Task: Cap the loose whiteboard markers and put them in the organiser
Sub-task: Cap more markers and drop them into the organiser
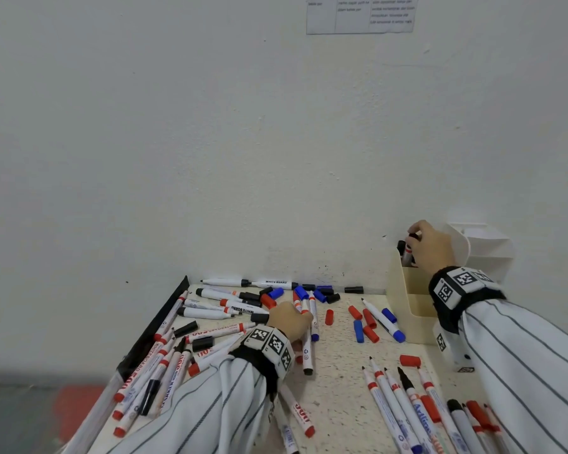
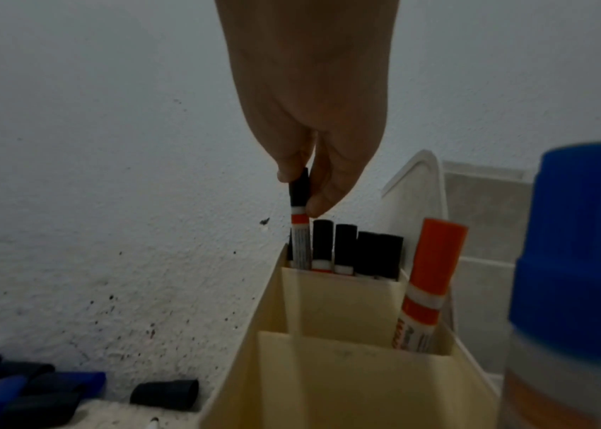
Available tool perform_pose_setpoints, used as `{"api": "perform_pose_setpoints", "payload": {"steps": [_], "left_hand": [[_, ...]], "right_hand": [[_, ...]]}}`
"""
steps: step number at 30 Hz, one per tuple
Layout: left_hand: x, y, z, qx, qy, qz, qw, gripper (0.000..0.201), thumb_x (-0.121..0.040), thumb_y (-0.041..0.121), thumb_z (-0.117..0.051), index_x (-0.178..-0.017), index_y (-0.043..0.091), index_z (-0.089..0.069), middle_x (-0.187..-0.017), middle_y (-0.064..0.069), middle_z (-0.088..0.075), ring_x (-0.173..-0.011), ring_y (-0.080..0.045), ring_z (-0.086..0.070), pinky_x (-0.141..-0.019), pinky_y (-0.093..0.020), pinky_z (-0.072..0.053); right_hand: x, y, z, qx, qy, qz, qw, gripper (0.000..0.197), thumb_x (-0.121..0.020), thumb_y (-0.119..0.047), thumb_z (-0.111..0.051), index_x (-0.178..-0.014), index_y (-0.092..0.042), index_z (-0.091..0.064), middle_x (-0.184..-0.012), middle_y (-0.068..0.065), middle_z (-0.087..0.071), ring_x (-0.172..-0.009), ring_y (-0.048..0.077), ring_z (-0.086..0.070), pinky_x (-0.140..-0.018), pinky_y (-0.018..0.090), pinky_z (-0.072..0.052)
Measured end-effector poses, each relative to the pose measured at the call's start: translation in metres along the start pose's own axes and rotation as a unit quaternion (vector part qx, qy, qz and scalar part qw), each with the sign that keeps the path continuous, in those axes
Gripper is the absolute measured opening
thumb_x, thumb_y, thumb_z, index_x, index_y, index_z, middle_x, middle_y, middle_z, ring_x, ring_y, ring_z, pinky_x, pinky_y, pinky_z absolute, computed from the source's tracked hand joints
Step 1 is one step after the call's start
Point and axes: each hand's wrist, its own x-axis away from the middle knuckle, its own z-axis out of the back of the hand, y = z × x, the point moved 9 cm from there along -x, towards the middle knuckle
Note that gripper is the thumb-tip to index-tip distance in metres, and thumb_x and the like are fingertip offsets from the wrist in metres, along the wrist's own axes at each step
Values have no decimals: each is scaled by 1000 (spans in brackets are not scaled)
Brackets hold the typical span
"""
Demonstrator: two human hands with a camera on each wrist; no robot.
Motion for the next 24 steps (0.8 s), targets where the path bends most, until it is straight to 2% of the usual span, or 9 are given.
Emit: {"api": "perform_pose_setpoints", "payload": {"steps": [2,4,6,8,11,14,16,20,24], "left_hand": [[-4,-3,5,-13,13,-8,1000,25,-92,28,-53,-71,16,-49,-71,-1,-54,-66,-12,-56,-65,-22,-51],[-6,-6,8,-13,22,-12,1000,26,-93,28,-52,-69,16,-49,-65,2,-48,-60,-8,-47,-59,-18,-40],[-7,-8,9,-13,23,-16,1000,28,-92,27,-52,-68,16,-48,-64,2,-48,-60,-8,-47,-57,-17,-39],[-8,-10,12,-20,31,-24,999,34,-92,27,-52,-61,16,-47,-60,2,-48,-56,-8,-46,-55,-17,-38],[-9,-12,14,-29,32,-27,999,37,-92,29,-52,-58,16,-48,-58,2,-48,-55,-8,-46,-55,-17,-38],[-8,-13,15,-23,29,-27,999,34,-92,29,-53,-61,16,-50,-60,2,-49,-57,-8,-48,-56,-18,-39],[-7,-13,15,-18,24,-24,999,31,-92,29,-53,-64,17,-52,-61,3,-50,-59,-9,-50,-57,-18,-41],[-3,-11,16,-13,21,-22,999,29,-93,29,-52,-66,18,-51,-63,4,-50,-61,-9,-50,-59,-18,-42],[-1,-9,22,-3,30,-27,999,29,-94,30,-51,-67,20,-48,-67,5,-49,-61,-7,-48,-60,-17,-41]], "right_hand": [[-1,2,-7,-10,-11,1,1000,19,-97,-7,-42,-111,-3,-54,-89,16,-57,-62,18,-51,-50,19,-37],[-5,4,-14,14,-35,3,999,22,-97,-6,-39,-112,-7,-55,-98,18,-60,-73,25,-56,-60,18,-46],[-6,8,-22,85,-58,8,995,28,-97,-7,-39,-120,-4,-56,-110,23,-61,-91,34,-59,-81,34,-50],[-5,7,-28,144,-63,28,987,32,-96,-7,-41,-125,-1,-54,-119,27,-56,-107,40,-54,-92,43,-43],[-1,6,-30,145,-53,46,987,32,-92,1,-45,-123,-2,-51,-125,26,-46,-106,39,-51,-89,41,-43],[-1,8,-23,102,-25,46,993,29,-89,8,-45,-115,-2,-54,-112,20,-55,-96,34,-57,-85,40,-48],[2,13,-23,123,-33,24,992,25,-89,6,-45,-109,-2,-58,-105,18,-61,-93,32,-59,-84,36,-48],[9,17,-28,181,-53,5,982,37,-90,3,-43,-123,-6,-57,-125,20,-56,-115,35,-50,-100,41,-38],[18,-3,-31,174,-24,21,984,38,-87,-1,-48,-125,-3,-53,-132,18,-41,-118,34,-42,-98,42,-38]]}}
